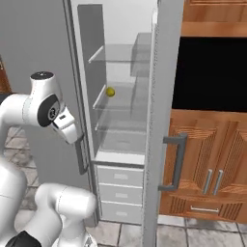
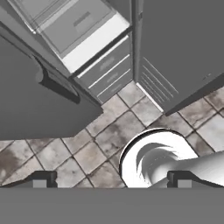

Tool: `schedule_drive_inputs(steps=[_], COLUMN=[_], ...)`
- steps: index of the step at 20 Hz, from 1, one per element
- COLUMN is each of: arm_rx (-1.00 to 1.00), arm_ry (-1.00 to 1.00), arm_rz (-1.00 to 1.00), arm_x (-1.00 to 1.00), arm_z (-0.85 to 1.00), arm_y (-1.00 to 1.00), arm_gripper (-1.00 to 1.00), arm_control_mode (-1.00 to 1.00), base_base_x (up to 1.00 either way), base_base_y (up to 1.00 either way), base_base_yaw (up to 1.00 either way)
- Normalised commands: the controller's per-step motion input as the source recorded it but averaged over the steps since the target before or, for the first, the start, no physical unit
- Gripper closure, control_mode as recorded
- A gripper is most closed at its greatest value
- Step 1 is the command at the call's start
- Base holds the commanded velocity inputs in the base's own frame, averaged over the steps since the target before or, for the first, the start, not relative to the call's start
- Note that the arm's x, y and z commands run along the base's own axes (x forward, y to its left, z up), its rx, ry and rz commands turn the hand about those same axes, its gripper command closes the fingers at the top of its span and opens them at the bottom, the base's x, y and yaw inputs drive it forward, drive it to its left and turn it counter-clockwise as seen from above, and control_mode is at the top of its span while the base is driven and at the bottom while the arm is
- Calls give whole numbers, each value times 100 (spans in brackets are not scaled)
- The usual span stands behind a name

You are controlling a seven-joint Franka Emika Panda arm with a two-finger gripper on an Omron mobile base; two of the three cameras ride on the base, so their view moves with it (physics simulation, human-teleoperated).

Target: Take the cheese, fish, and lemon from the fridge and place them on the plate on the dining counter to create an appetizer plate.

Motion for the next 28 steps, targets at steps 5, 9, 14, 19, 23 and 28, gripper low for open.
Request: schedule_drive_inputs(steps=[5,9,14,19,23,28], arm_rx=[0,0,0,-2,-5,-2], arm_ry=[0,0,0,-12,-36,-49], arm_rz=[0,0,0,6,16,19], arm_x=[0,0,0,18,0,3], arm_z=[0,0,0,0,0,0], arm_y=[0,0,0,-21,-31,-21], arm_gripper=[-100,-100,-100,-100,-100,-100], arm_control_mode=[100,100,100,-100,-100,-100], base_base_x=[67,74,68,0,0,0], base_base_y=[12,0,-1,0,0,0], base_base_yaw=[-12,0,0,0,0,0])
